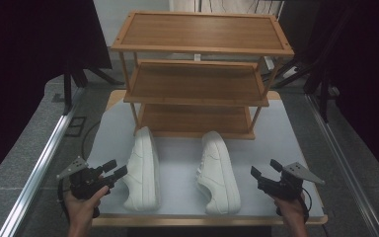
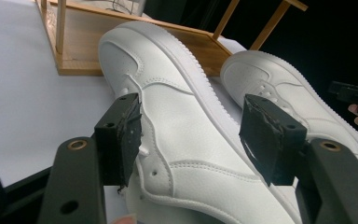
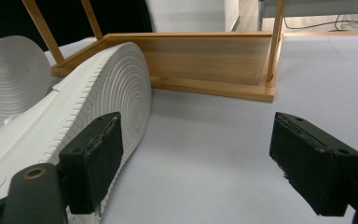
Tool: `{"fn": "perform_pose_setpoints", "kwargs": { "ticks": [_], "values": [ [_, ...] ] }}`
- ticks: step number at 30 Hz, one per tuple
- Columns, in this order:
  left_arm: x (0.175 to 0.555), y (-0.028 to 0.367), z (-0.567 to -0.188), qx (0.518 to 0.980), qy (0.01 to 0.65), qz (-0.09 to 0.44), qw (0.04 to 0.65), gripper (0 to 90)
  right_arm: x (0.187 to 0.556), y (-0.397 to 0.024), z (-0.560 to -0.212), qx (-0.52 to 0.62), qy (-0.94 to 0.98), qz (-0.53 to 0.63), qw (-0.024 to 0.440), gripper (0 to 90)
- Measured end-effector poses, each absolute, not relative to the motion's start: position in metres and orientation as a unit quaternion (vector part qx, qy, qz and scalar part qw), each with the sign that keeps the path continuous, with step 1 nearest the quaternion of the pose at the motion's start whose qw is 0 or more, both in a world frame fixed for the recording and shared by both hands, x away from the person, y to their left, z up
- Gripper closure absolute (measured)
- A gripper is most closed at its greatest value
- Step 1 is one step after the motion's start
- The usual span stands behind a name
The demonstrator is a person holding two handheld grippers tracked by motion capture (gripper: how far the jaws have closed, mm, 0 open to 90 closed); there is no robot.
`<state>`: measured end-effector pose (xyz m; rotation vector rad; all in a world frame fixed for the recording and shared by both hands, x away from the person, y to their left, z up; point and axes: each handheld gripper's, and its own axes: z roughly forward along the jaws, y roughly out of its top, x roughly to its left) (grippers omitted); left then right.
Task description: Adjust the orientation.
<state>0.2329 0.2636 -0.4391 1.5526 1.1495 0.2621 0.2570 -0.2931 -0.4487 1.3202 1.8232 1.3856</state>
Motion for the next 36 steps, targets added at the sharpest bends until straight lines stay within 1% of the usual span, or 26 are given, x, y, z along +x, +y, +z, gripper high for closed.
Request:
{"fn": "perform_pose_setpoints", "kwargs": {
  "ticks": [3, 4, 8, 12, 13, 14, 20, 23, 28, 36],
  "values": [
    [0.233, 0.265, -0.440, 0.658, 0.490, 0.112, 0.561, 38.3, 0.255, -0.295, -0.448, 0.479, 0.664, 0.518, 0.248, 18.0],
    [0.233, 0.265, -0.441, 0.660, 0.490, 0.114, 0.557, 39.7, 0.254, -0.295, -0.448, 0.477, 0.663, 0.520, 0.250, 18.5],
    [0.231, 0.267, -0.440, 0.656, 0.499, 0.117, 0.553, 47.6, 0.250, -0.294, -0.446, 0.468, 0.673, 0.511, 0.260, 20.7],
    [0.228, 0.271, -0.438, 0.647, 0.511, 0.122, 0.553, 57.2, 0.248, -0.295, -0.445, 0.465, 0.675, 0.514, 0.254, 21.6],
    [0.227, 0.274, -0.438, 0.642, 0.515, 0.122, 0.554, 57.2, 0.248, -0.296, -0.445, 0.464, 0.675, 0.515, 0.254, 21.7],
    [0.224, 0.278, -0.438, 0.637, 0.521, 0.122, 0.555, 62.6, 0.250, -0.298, -0.445, 0.468, 0.673, 0.513, 0.253, 22.0],
    [0.216, 0.284, -0.440, 0.641, 0.522, 0.115, 0.551, 82.6, 0.255, -0.299, -0.446, 0.472, 0.674, 0.514, 0.243, 22.8],
    [0.213, 0.283, -0.441, 0.645, 0.524, 0.115, 0.544, 89.5, 0.256, -0.296, -0.445, 0.466, 0.679, 0.513, 0.241, 22.8],
    [0.203, 0.276, -0.446, 0.659, 0.526, 0.109, 0.527, 90.0, 0.257, -0.295, -0.442, 0.457, 0.679, 0.521, 0.240, 23.1],
    [0.189, 0.273, -0.461, 0.664, 0.538, 0.093, 0.511, 90.0, 0.258, -0.294, -0.439, 0.454, 0.678, 0.525, 0.241, 23.2]
  ]
}}
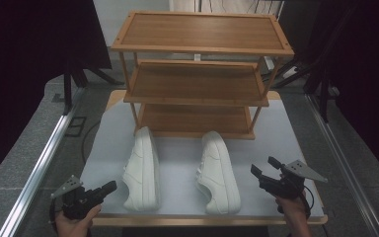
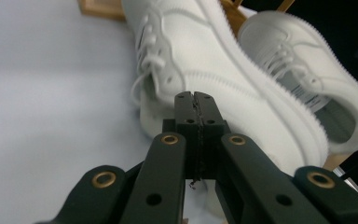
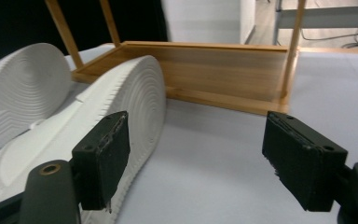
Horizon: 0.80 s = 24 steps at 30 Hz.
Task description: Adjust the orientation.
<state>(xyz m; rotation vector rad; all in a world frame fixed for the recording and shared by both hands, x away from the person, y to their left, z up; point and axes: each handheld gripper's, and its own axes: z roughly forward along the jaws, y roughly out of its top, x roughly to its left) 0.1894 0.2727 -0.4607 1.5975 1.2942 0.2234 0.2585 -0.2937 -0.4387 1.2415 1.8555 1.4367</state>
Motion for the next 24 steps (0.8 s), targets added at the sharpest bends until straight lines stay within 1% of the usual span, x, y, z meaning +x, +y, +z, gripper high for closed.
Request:
{"fn": "perform_pose_setpoints", "kwargs": {
  "ticks": [8, 10, 13, 18, 24],
  "values": [
    [0.196, 0.265, -0.471, 0.679, 0.534, 0.070, 0.499, 90.0, 0.260, -0.293, -0.443, 0.462, 0.680, 0.518, 0.237, 23.2],
    [0.197, 0.264, -0.473, 0.676, 0.537, 0.064, 0.501, 90.0, 0.259, -0.294, -0.443, 0.463, 0.678, 0.520, 0.235, 23.3],
    [0.198, 0.264, -0.474, 0.675, 0.539, 0.062, 0.500, 90.0, 0.258, -0.294, -0.443, 0.462, 0.679, 0.519, 0.239, 23.4],
    [0.201, 0.258, -0.474, 0.688, 0.526, 0.050, 0.497, 90.0, 0.257, -0.296, -0.443, 0.462, 0.679, 0.517, 0.242, 23.4],
    [0.205, 0.252, -0.476, 0.694, 0.521, 0.046, 0.495, 90.0, 0.256, -0.297, -0.445, 0.466, 0.679, 0.512, 0.242, 23.7]
  ]
}}
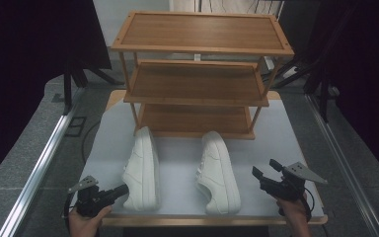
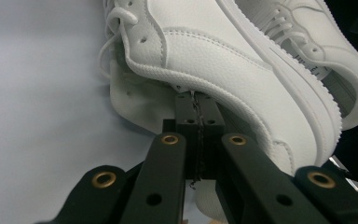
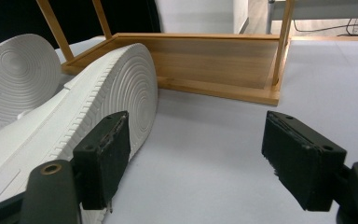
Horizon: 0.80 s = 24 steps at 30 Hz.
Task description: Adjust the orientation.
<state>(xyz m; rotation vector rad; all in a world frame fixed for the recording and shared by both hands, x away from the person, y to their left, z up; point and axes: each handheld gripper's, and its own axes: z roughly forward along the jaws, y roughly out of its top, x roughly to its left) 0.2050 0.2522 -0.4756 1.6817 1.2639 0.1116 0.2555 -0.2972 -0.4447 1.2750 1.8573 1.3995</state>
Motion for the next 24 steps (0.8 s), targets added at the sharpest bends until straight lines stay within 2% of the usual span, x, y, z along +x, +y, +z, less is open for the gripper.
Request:
{"fn": "perform_pose_setpoints", "kwargs": {
  "ticks": [24],
  "values": [
    [0.230, 0.218, -0.468, 0.712, 0.490, 0.037, 0.501, 89.9, 0.248, -0.296, -0.449, 0.474, 0.684, 0.496, 0.247, 23.8]
  ]
}}
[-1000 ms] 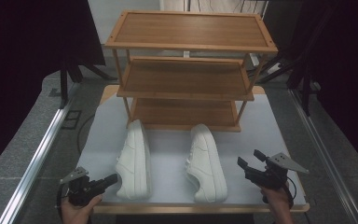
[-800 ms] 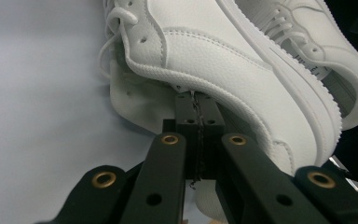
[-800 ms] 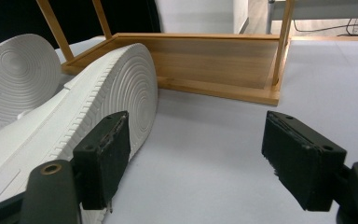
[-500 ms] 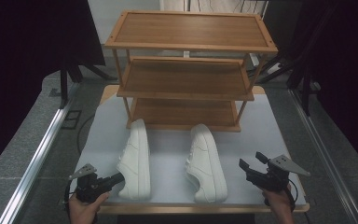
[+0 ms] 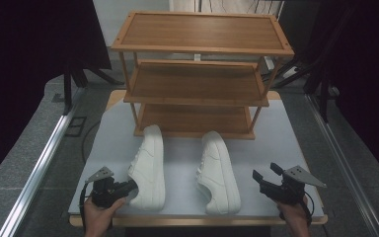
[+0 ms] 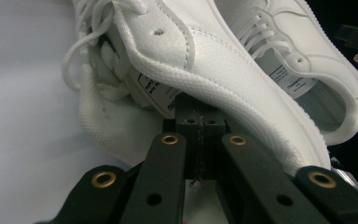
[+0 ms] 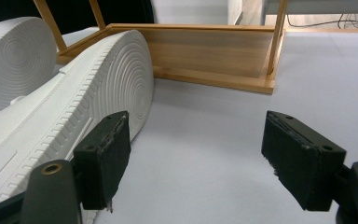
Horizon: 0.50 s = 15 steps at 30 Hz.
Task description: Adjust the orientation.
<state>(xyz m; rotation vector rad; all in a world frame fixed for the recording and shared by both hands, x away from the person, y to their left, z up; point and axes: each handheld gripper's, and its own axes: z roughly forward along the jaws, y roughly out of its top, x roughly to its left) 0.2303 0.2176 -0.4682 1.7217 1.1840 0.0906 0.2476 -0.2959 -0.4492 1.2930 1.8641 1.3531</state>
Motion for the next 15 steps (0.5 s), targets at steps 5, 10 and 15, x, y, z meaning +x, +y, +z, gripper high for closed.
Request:
{"fn": "perform_pose_setpoints", "kwargs": {
  "ticks": [5, 10, 15],
  "values": [
    [0.238, 0.205, -0.467, 0.720, 0.482, 0.044, 0.497, 89.9, 0.248, -0.296, -0.449, 0.474, 0.684, 0.496, 0.248, 23.8],
    [0.244, 0.191, -0.461, 0.726, 0.467, 0.043, 0.502, 89.9, 0.247, -0.297, -0.449, 0.476, 0.683, 0.495, 0.249, 23.8],
    [0.250, 0.176, -0.458, 0.739, 0.436, 0.030, 0.513, 90.0, 0.247, -0.297, -0.450, 0.478, 0.682, 0.494, 0.249, 23.8]
  ]
}}
